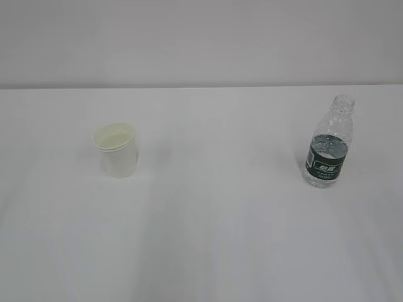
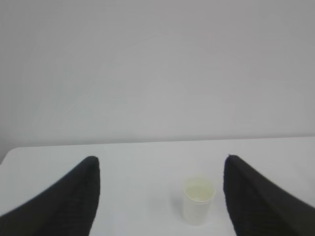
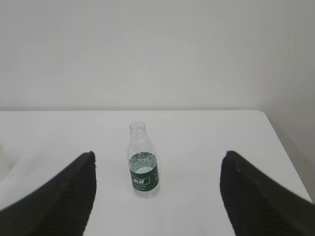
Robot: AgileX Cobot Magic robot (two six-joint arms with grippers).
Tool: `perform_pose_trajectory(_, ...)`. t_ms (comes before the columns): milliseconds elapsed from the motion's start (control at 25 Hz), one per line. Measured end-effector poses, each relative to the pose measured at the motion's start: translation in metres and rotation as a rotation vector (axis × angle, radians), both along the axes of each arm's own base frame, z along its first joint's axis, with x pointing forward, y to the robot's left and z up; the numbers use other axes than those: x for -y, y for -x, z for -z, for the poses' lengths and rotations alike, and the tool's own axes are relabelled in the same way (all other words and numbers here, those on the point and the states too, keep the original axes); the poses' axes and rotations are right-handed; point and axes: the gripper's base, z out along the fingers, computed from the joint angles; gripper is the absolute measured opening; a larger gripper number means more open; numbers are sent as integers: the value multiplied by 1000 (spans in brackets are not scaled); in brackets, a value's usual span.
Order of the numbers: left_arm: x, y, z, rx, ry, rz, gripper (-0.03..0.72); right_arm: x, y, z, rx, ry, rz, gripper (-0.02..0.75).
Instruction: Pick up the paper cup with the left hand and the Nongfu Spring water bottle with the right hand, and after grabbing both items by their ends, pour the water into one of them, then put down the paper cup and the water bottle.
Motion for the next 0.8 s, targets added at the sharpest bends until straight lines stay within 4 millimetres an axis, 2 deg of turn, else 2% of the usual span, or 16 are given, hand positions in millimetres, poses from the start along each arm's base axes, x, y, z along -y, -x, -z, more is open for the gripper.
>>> perform_pose_trajectory(280, -6, 34, -20, -63, -28, 32, 558, 3, 22, -9, -107, 38, 1, 588)
perform_pose_trajectory(520, -13, 64, -10, -113, -23, 41, 558, 4, 38, -6, -251, 42, 8, 587)
perform_pose_trajectory(800, -18, 89, 2, -136, -10, 55, 554, 4, 52, -11, -213, 29, -4, 588)
